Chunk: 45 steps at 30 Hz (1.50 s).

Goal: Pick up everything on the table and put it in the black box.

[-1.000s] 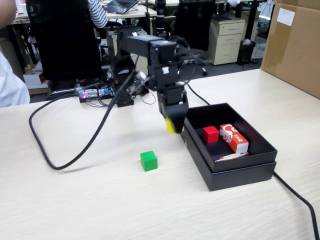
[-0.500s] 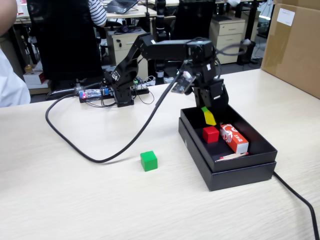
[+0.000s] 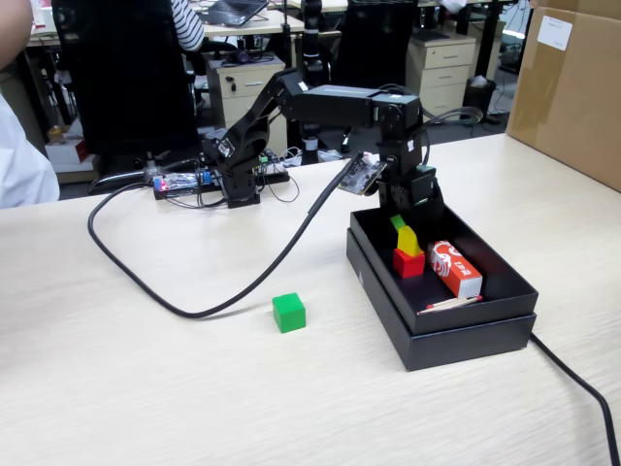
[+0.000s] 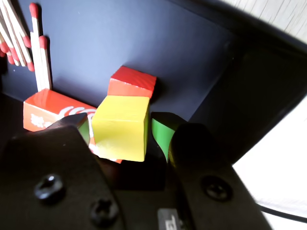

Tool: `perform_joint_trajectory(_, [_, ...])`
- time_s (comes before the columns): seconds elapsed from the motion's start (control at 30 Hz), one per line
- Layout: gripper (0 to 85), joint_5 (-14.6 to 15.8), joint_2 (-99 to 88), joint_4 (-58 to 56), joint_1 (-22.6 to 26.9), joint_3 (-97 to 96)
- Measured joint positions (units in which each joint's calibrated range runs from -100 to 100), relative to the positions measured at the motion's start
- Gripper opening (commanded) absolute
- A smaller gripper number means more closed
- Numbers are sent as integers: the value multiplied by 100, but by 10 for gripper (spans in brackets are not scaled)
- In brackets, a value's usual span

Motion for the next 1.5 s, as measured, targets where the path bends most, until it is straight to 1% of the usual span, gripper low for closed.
perform_joint_trajectory(0.07, [394, 0, -78, 0, 0, -110])
perform_joint_trajectory(0.17, [395, 0, -479, 0, -24, -374])
perform_joint_trajectory(0.27, [395, 0, -1282, 0, -103, -438])
perform_joint_trajectory(0.3, [395, 0, -1825, 0, -176, -475])
perform_joint_trajectory(0.4, [398, 0, -2615, -8, -361, -566])
perform_joint_trajectory(0.5, [435, -15, -3223, -8, -601, -749])
perform_joint_trajectory(0.57, [441, -83, -3482, -15, -777, -1059])
perform_joint_trajectory(0.67, [469, -322, -3573, -8, -1118, -1634])
perform_joint_trajectory(0.83, [477, -527, -3275, -15, -1568, -2008])
perform_joint_trajectory(1.0, [476, -689, -2058, -15, -1827, -1981])
perform_joint_trajectory(1.17, [476, -733, -1398, -8, -1851, -1880])
perform_joint_trajectory(1.43, [472, -757, -207, -8, -1856, -1059])
perform_joint_trajectory(1.5, [456, -762, 0, -8, -1856, -977])
